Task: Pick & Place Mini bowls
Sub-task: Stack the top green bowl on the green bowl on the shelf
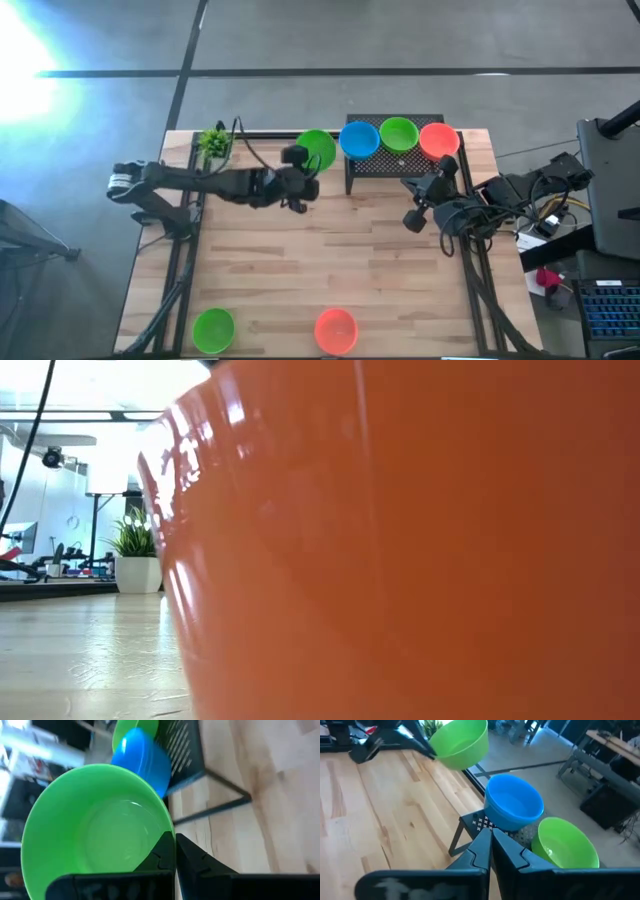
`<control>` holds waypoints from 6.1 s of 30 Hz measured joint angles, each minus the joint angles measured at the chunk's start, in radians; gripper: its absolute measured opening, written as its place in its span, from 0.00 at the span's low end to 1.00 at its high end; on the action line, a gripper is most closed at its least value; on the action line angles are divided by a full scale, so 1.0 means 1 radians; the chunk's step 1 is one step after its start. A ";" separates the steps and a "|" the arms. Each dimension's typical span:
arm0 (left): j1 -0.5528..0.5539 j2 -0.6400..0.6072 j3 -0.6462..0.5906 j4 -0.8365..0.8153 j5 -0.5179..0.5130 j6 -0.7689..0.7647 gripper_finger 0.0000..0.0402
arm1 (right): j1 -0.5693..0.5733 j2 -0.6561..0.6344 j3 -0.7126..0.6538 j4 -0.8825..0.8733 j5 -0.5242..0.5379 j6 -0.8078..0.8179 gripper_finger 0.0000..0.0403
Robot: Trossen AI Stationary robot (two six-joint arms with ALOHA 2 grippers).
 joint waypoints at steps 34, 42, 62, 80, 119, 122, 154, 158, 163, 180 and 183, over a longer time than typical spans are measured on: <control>-0.203 0.127 0.017 0.153 -0.191 0.213 0.00 | -0.136 0.273 -0.003 0.542 0.027 -0.454 0.33; -0.203 0.128 0.017 0.153 -0.190 0.213 0.00 | -0.172 0.287 -0.003 0.630 -0.075 -0.445 0.33; -0.219 0.128 0.016 0.150 -0.191 0.220 0.00 | -0.304 0.327 -0.005 0.634 -0.230 -0.270 0.30; -0.223 0.128 0.015 0.160 -0.206 0.220 0.00 | -0.357 0.328 -0.005 0.610 -0.310 -0.188 0.03; -0.227 0.116 0.018 0.152 -0.276 0.113 0.24 | -0.616 0.244 0.422 -0.170 -0.363 -0.173 0.02; -0.227 0.116 0.018 0.152 -0.276 0.106 0.24 | -0.691 0.246 0.459 -0.233 -0.443 -0.204 0.02; -0.226 0.098 0.062 0.160 -0.266 -0.120 0.24 | -1.217 0.385 0.464 -0.253 -0.846 -0.574 0.02; -0.226 0.098 0.062 0.160 -0.266 -0.118 0.24 | -1.223 0.400 0.464 -0.255 -0.845 -0.587 0.02; -0.226 0.098 0.062 0.160 -0.266 -0.102 0.24 | -1.222 0.418 0.464 -0.255 -0.846 -0.592 0.02; -0.226 0.097 0.062 0.160 -0.266 -0.094 0.24 | -1.221 0.444 0.464 -0.256 -0.837 -0.615 0.15; -0.226 0.097 0.062 0.160 -0.266 -0.094 0.24 | -1.221 0.438 0.464 -0.260 -0.837 -0.600 0.21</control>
